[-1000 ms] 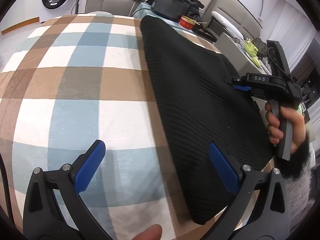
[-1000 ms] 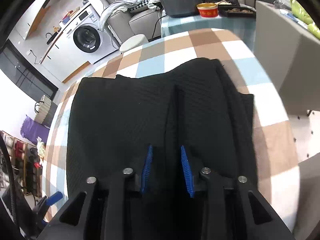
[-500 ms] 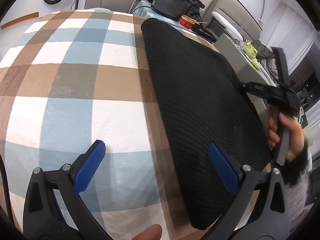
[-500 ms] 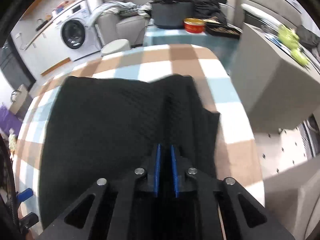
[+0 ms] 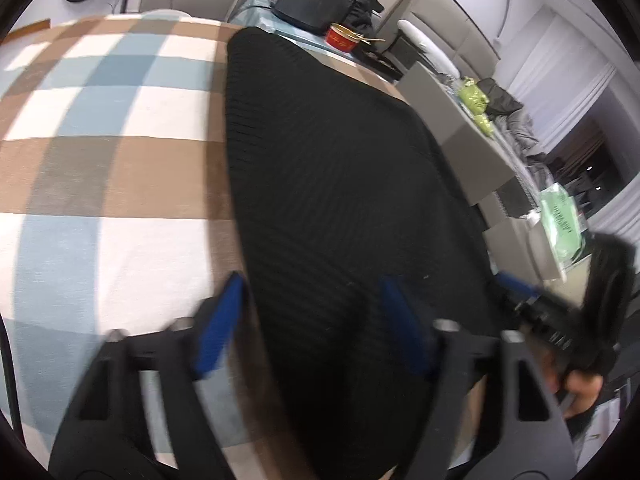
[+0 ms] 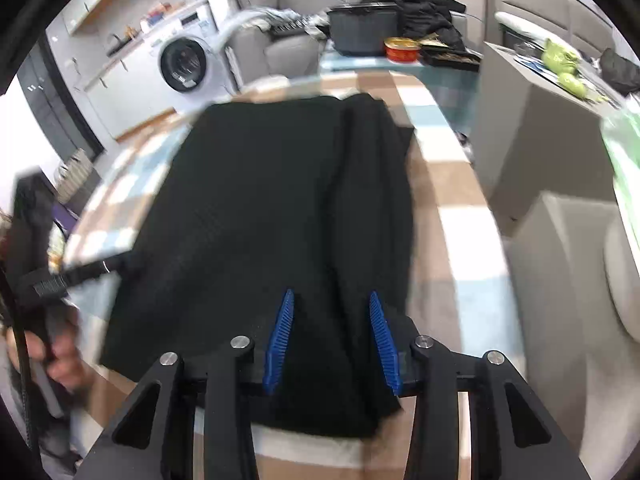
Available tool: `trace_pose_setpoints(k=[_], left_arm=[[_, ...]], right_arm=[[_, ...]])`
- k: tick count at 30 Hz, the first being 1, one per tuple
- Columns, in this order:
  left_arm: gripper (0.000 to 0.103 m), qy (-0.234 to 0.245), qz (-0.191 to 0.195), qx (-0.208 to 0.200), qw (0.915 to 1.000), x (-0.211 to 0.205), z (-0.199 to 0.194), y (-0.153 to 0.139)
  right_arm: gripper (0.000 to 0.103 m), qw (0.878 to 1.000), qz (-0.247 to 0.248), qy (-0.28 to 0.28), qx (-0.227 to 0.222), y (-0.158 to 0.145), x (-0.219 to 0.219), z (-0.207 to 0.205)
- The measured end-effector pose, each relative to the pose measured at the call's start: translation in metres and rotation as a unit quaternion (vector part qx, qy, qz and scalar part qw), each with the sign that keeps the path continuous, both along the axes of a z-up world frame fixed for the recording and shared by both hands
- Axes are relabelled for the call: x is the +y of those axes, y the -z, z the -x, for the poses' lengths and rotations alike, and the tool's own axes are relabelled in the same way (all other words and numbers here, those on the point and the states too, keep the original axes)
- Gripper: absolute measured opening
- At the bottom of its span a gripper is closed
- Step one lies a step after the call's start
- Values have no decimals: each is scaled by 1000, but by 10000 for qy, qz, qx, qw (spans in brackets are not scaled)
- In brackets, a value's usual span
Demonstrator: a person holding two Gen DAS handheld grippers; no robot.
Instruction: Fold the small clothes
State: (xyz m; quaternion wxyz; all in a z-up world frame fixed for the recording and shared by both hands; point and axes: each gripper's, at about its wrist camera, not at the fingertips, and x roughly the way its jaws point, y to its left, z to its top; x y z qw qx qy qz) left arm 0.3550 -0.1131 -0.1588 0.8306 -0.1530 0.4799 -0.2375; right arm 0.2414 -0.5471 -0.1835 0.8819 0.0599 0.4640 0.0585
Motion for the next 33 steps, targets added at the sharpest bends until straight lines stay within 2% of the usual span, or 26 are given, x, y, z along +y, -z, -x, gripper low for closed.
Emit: trace_pose_setpoints(k=[2,4,5,6,7,8,9,10,11,12,14,19,24,29,33], left_arm=[[46,-85,-171,-73,9998,-6,-2,1],[45,-163,-170,-62,9997,-8,-4,1],[42,-192,-98,-18,9998,-7,-5,2],[37,-224,-43,5,9997,-6,-7,2],[24,-232,10,47,9997,-6,-9,4],[19,-243,75,79,9996,-6,-10,5],[17,-265,106,78,9996,-5,-11,6],[15,-276,107,40,9996,-5,-10,5],[14,-277,78,-5,9996,-4,-10,4],[13,-284,57,-62,9996,-4,-8,2],[10,-300,43,-152,9994,0,-5,-2],[9,-539,89,-166,9984,28,0,-5],[9,-917,-71,-206,9955,69,12,-5],[9,-1275,-254,-247,9912,121,12,-6],[10,-1303,-270,-256,9908,139,12,-6]], right_arm=[[40,9999,-88,88,20,3,-6,9],[40,9998,-80,176,-17,2,-10,14],[44,9998,-92,201,-17,2,-11,15],[46,9996,-117,237,-13,4,-13,14],[46,9995,-152,282,6,7,-15,13],[46,9993,-223,282,37,11,-16,10],[44,9990,-336,272,65,15,-17,8],[36,9982,-517,288,61,18,-19,9],[27,9976,-636,277,44,17,-19,8],[24,9973,-691,242,13,16,-17,9],[19,9986,-500,130,-54,13,-8,8],[18,9982,-574,-141,-45,13,12,1],[18,9961,-760,-456,-27,13,47,-15],[18,9890,-933,-1147,39,12,99,-20],[21,9860,-946,-1366,146,10,99,-10]])
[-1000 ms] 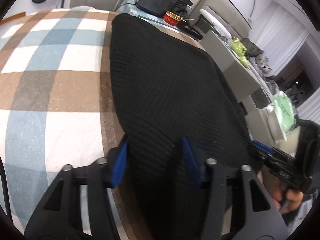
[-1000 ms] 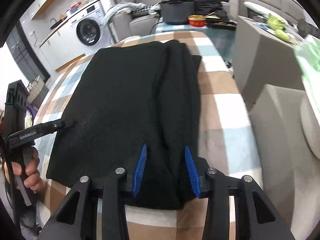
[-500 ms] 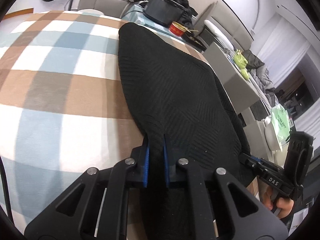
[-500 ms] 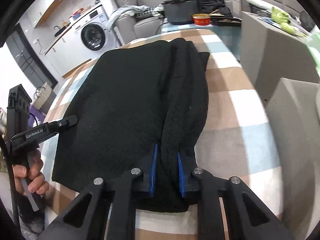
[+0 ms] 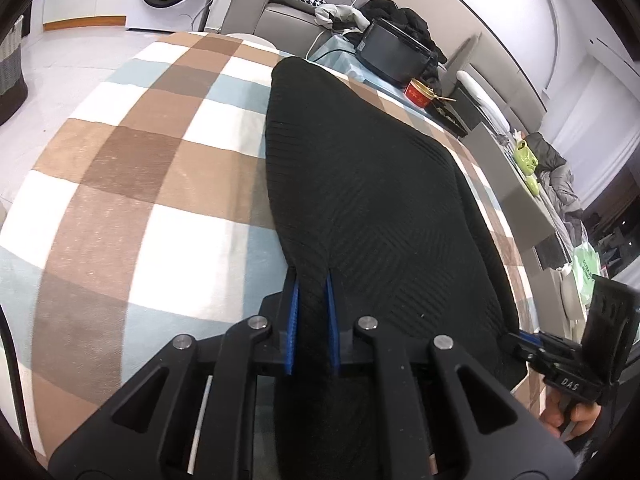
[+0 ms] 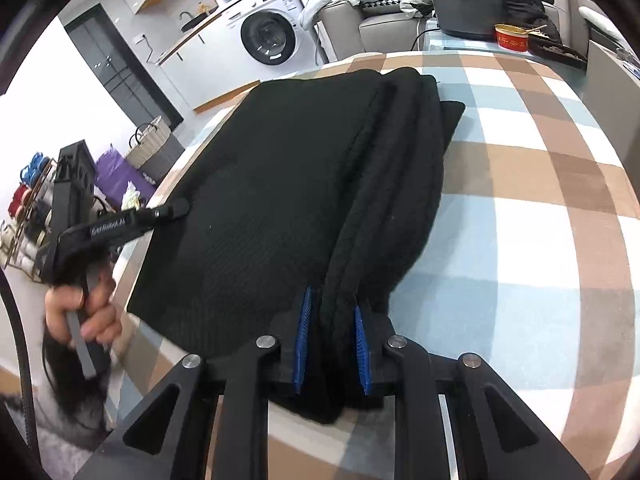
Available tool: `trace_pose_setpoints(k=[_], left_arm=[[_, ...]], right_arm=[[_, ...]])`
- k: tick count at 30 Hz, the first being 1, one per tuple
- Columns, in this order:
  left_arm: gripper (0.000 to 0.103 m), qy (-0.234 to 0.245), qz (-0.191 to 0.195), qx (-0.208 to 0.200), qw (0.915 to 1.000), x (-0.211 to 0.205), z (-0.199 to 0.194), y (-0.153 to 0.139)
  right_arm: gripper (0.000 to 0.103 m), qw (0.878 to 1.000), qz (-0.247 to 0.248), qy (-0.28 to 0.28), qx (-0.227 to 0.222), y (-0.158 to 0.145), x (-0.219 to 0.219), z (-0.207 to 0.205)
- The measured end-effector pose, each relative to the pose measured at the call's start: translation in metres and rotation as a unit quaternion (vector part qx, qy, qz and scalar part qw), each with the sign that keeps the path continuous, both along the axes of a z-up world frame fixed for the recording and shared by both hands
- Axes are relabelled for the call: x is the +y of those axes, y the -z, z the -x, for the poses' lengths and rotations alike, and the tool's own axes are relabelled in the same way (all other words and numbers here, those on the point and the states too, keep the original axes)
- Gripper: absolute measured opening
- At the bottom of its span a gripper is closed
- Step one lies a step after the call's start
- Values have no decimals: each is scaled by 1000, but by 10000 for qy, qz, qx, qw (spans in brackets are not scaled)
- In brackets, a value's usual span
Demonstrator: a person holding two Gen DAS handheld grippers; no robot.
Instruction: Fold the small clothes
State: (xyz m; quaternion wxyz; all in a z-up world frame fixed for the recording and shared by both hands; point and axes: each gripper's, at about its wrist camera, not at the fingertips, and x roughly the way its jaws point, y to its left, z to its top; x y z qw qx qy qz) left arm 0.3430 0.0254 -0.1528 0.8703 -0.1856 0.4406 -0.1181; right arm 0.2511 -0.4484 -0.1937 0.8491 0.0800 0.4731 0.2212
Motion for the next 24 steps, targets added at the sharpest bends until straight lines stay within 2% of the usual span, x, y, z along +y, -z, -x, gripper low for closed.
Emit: trace_pose_setpoints(k=[6,8,10,12,15,17,19,20,24], left_arm=[[10,-59,-237,-172,9996,4,8,-11],[10,-78,-287,-231,9993,1,12,-17],[10,-93,-268,-297,9992,0,17,-22],[14,-88,-140,-294,9994,3,21,-28],[33,-12,5,-346,9994,4,28,-35],[57,60,96,-376,9992,1,32,-37],[71,200,156,-359,9990,-6,37,-37],[79,299,137,-299,9990,-11,38,-35],[91,540,13,-217,9983,-24,47,-27]], right_arm=[[19,9992,-357,69,153,0,-25,22],[16,9993,-222,-69,295,8,-21,29],[16,9994,-170,-71,287,4,-21,34],[16,9998,-135,10,126,-7,-25,36],[19,9992,-357,150,-131,-23,-30,34],[26,9990,-371,132,-221,-28,-23,26],[37,9982,-528,90,-254,-24,-13,12],[38,9978,-607,131,-212,-20,-9,3],[38,9959,-876,189,90,-3,3,-30]])
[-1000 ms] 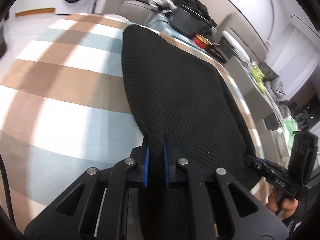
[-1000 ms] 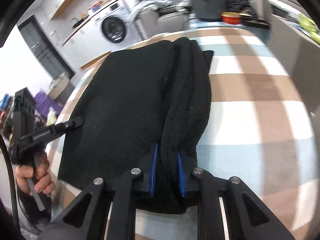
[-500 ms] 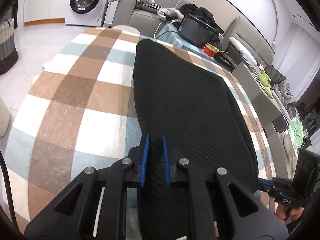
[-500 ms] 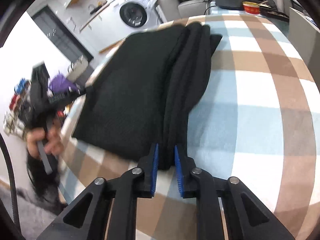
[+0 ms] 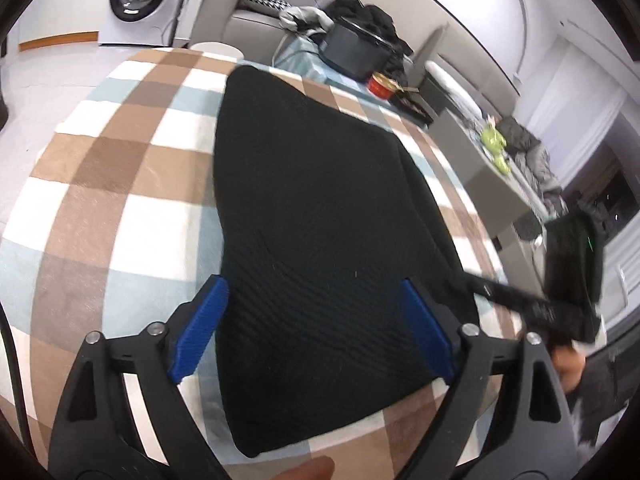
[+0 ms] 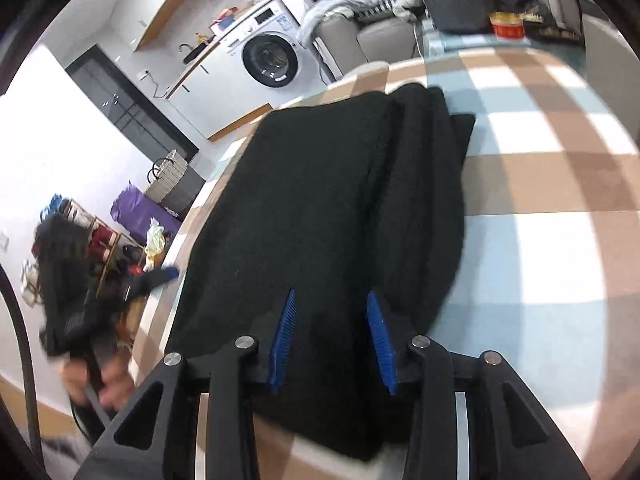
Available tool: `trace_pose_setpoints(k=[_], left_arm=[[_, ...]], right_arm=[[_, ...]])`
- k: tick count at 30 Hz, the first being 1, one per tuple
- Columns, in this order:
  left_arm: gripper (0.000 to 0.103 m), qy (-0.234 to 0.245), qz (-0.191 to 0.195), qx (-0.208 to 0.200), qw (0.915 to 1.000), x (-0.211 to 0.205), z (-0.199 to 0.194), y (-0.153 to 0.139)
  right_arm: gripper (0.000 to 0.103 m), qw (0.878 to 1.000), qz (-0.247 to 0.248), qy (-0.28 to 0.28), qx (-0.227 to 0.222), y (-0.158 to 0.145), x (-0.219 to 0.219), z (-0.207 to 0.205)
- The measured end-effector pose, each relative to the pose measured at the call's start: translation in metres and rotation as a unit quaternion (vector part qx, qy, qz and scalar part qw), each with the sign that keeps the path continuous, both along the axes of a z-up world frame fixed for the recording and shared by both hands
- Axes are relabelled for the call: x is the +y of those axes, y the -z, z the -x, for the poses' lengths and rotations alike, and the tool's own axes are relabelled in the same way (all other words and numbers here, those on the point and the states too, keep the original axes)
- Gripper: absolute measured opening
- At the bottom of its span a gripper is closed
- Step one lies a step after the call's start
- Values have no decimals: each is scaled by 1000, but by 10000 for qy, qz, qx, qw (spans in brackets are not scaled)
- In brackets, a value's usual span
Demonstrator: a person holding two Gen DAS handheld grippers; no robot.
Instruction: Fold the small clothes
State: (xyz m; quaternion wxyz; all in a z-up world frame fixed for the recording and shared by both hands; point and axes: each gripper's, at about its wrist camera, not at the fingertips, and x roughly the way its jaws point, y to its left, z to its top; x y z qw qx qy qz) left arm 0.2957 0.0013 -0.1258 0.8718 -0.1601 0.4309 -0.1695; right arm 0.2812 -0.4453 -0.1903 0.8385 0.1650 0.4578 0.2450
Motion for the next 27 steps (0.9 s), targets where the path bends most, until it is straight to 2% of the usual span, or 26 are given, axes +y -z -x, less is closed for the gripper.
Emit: trace_pose_setpoints(k=[1,2,3,4,6,9,11,13,15,17,21,23,25,27], left_arm=[[101,34,-57,22,10000,-3,3,2],[102,48,-88,23,9999,-4,4,4],[102,65,-107,12,9999,-6,7,5],[102,80,-131,13,9999,-7,8,5],[102,87,-144,29,9999,-7,7,5],[102,82,-186,-39,9998,-7,9,1],[102,69,-229,-94,9997,-7,9,-2],[102,61,-293,-123,9995,-9,8,-1],[102,78,-355,-56,9993,-12,6,3],[102,106,-432,-2,9990,-15,4,6],[102,245,-646,-55,9976,-23,11,6],[102,322,-672,-43,9972,-26,12,8],[102,388,-705,-10,9968,-29,11,11],[102,420,-713,37,9966,-32,10,15]], right_arm=[[38,9999,-96,12,63,5,3,-8],[36,9997,-218,18,134,9,4,-13],[30,9992,-352,-4,211,13,5,-18],[13,9989,-403,-11,246,15,8,-22],[9,9991,-393,16,151,11,10,-22],[8,9982,-228,111,-550,-19,12,-4],[8,9963,110,248,-816,-34,11,7],[8,9944,609,443,-741,-28,11,7],[9,9930,977,502,-439,-7,13,-2],[14,9946,867,534,-186,11,9,-7],[29,9987,433,239,-122,1,-6,6],[30,9996,233,-114,-106,-1,-13,21],[29,9987,296,-404,-112,3,-17,33],[23,9980,410,-455,-177,8,-22,39]])
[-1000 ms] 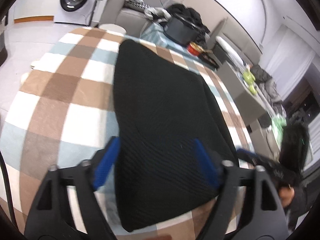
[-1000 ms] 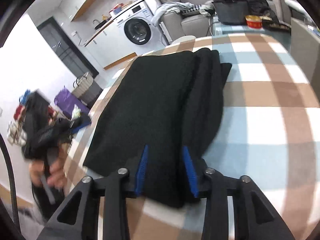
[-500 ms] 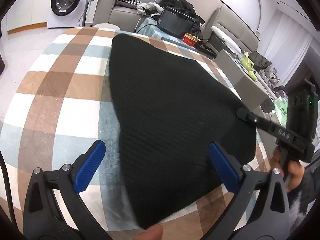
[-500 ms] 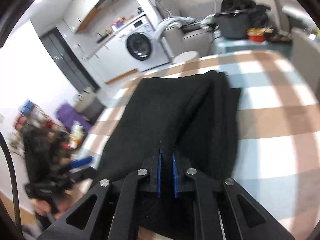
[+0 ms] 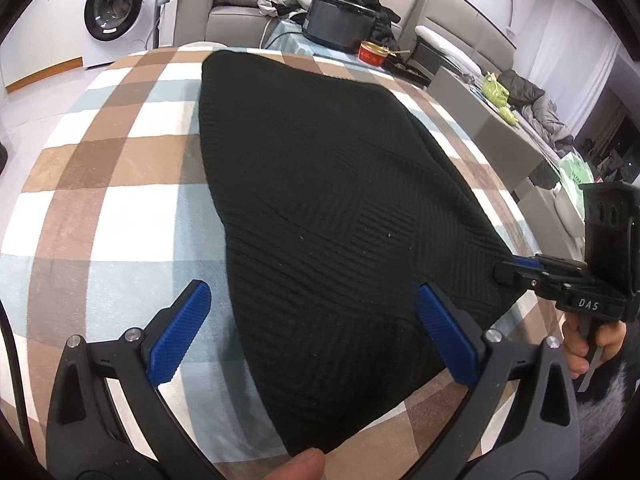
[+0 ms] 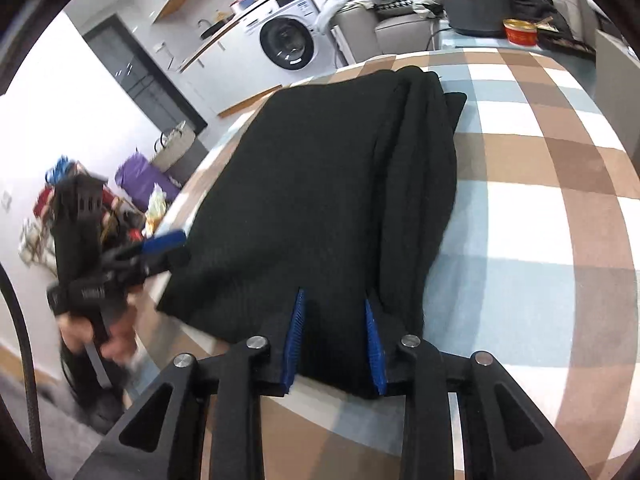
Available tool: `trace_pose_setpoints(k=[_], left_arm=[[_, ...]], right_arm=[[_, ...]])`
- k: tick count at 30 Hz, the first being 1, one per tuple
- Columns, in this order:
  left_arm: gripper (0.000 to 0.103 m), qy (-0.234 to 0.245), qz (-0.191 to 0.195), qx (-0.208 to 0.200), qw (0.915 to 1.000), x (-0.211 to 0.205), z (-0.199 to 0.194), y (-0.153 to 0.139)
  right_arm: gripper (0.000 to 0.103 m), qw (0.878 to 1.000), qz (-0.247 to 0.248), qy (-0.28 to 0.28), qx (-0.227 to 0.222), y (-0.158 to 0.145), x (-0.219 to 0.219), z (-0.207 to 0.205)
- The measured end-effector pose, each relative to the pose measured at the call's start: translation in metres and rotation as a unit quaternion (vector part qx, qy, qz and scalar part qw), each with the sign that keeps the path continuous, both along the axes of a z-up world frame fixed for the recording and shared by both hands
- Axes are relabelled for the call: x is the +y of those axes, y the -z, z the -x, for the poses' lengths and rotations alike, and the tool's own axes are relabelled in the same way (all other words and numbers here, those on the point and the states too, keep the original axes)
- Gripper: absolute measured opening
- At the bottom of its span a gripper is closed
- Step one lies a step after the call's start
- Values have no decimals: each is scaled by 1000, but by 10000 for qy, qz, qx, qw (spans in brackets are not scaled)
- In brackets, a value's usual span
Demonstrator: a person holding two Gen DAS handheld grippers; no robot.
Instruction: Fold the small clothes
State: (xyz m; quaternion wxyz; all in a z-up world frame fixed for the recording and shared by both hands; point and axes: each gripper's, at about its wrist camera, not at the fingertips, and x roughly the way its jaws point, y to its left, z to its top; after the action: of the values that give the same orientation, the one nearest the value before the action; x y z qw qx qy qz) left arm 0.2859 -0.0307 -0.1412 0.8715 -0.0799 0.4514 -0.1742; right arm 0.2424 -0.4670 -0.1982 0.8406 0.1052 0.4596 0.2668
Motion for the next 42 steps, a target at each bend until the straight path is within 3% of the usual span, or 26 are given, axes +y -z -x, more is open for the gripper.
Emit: trace_pose_setpoints(k=[1,4,6,9,13,17,19,20,22,25,27,29,33,38,40,42], left_arm=[[102,-6,17,44,10000,-1,-1,1],[102,-22,23,33,10000,-1,-2,0],[102,-43,7,-17,10000,1,-2,-3],[102,-110,9,-9,9999,3,-3,-3],[102,-198,24,44,9998,5,-6,1],[102,-177,8,74,9998,2,-10,4],[102,-185,5,92,9998,0,-12,5],[102,-185,2,87,9998,0,-12,5],[102,-195,-12,44,9998,2,-12,3],[102,-253,-13,34,9997,8,-13,2],[102,-298,-2,32,9996,11,-16,2],[102,-345,27,35,9994,15,-20,3],[102,-412,25,39,9991,17,-27,4],[102,-412,-118,6,9991,13,-28,5],[102,-433,-167,7,9989,12,-29,6],[102,-439,-209,8,9988,12,-29,7]], right_arm=[[10,10000,-2,73,-30,0,-1,1],[8,9989,-100,-2,-454,-18,1,10],[8,9989,-15,-91,-455,-26,3,15],[9,9943,1059,124,-88,-5,11,8],[17,9974,657,205,-232,-19,-2,9],[38,9960,532,671,-258,-18,-12,-5],[38,9972,358,652,-65,-7,-7,-13],[29,9975,324,623,19,-1,-2,-15],[22,9977,157,623,201,5,4,-19],[20,9989,239,252,308,0,14,-18],[21,9989,388,236,103,-10,13,-19],[30,9980,377,502,-112,-21,4,-30],[30,9951,126,937,-296,-31,-2,-75],[32,9977,-106,669,-64,-19,28,-138],[32,9969,139,751,170,-5,37,-161],[20,9964,130,805,247,1,40,-170]])
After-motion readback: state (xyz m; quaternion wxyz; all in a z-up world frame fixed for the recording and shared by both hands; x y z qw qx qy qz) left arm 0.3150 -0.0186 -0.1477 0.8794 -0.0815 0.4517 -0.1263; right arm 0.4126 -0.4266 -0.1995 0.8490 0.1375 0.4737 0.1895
